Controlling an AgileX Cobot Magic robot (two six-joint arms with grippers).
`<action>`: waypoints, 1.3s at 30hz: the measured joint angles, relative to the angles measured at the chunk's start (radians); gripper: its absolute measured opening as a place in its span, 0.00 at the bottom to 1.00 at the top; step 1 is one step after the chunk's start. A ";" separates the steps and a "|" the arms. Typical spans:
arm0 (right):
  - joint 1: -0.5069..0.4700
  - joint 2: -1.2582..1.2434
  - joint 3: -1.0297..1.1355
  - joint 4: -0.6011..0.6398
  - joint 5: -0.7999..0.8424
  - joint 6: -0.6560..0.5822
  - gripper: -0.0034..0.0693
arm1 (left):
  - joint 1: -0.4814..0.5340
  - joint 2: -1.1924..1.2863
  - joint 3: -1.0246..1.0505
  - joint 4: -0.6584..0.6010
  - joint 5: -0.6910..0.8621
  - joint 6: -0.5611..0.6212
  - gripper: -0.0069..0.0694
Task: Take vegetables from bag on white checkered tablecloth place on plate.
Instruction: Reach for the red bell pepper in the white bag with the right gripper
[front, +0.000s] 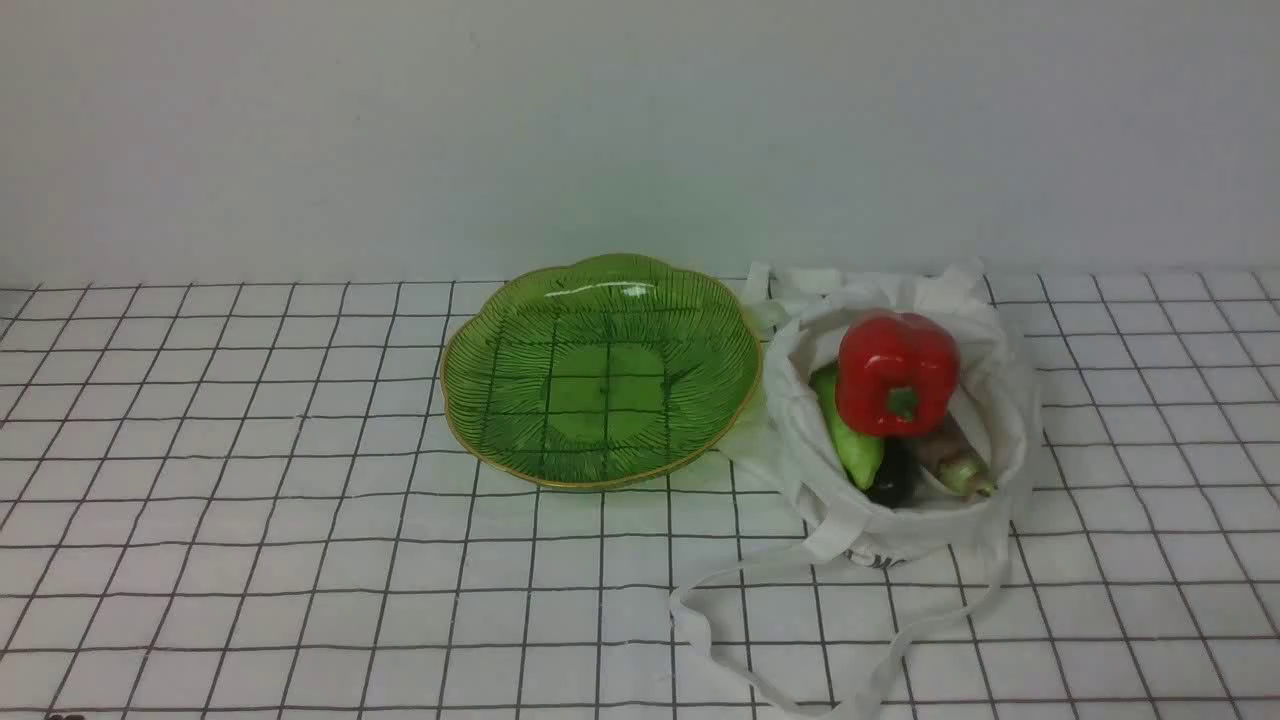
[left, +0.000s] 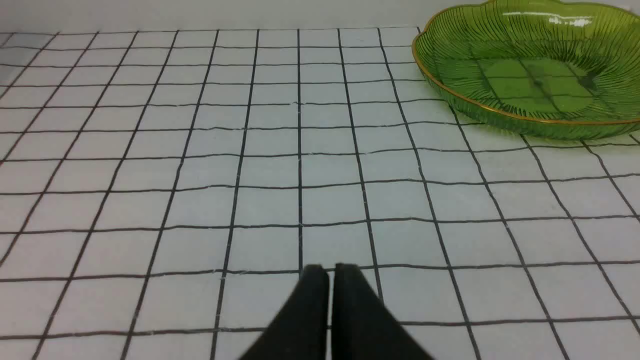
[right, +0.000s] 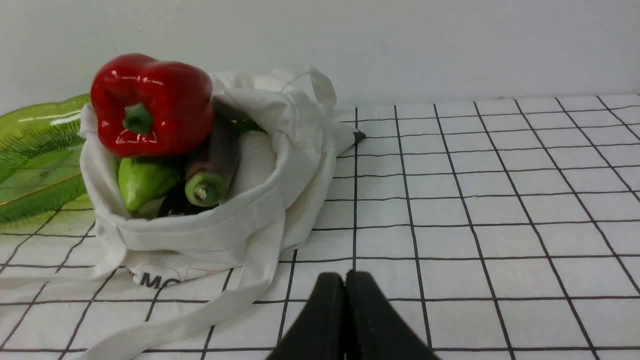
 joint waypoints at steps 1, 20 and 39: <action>0.000 0.000 0.000 0.000 0.000 0.000 0.03 | 0.000 0.000 0.000 0.000 0.000 0.000 0.08; 0.000 0.000 0.000 -0.006 0.000 0.000 0.03 | 0.000 0.000 0.000 0.000 0.000 0.000 0.08; 0.000 0.000 0.000 -0.019 0.002 0.000 0.03 | 0.000 0.000 0.000 0.000 0.001 0.000 0.08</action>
